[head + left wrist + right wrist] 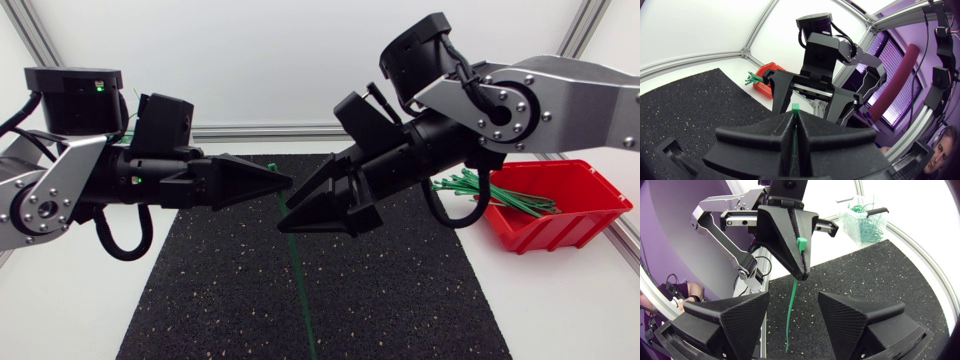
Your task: Take a green cable tie from the red box, thread the tail through the head to close it, then place it in the transparent bin on the left.
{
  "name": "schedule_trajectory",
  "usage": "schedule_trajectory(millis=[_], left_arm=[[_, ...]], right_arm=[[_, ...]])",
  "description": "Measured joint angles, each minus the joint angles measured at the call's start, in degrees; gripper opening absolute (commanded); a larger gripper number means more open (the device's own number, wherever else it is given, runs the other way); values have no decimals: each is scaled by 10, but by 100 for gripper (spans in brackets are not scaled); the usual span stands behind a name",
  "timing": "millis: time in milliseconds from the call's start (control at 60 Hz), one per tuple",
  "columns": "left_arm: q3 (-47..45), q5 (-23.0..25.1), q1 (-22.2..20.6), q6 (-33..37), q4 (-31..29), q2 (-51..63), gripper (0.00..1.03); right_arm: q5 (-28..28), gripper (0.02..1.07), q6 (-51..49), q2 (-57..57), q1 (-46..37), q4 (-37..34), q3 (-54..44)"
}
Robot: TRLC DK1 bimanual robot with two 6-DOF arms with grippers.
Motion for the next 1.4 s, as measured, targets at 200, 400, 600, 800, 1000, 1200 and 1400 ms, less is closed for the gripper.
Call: schedule_trajectory(millis=[200,400,600,800,1000,1200,1400], left_arm=[[0,8,0,0,0,-6,4],[-1,10,0,0,0,-6,4],[-1,14,0,-13,20,-6,12],[-13,19,0,-40,38,-6,38],[-43,21,0,-92,100,-19,49],[-73,21,-2,-141,159,-30,50],[-75,20,-2,-151,165,-38,50]], right_arm=[[-11,17,9,0,-1,17,0],[-22,8,11,-4,-1,27,-2],[-26,8,13,-22,-1,38,-11],[-34,8,20,-29,-1,43,-25],[-50,8,48,-55,-5,59,-48],[-58,8,78,-66,-9,90,-50],[-58,8,104,-66,-10,116,-54]])
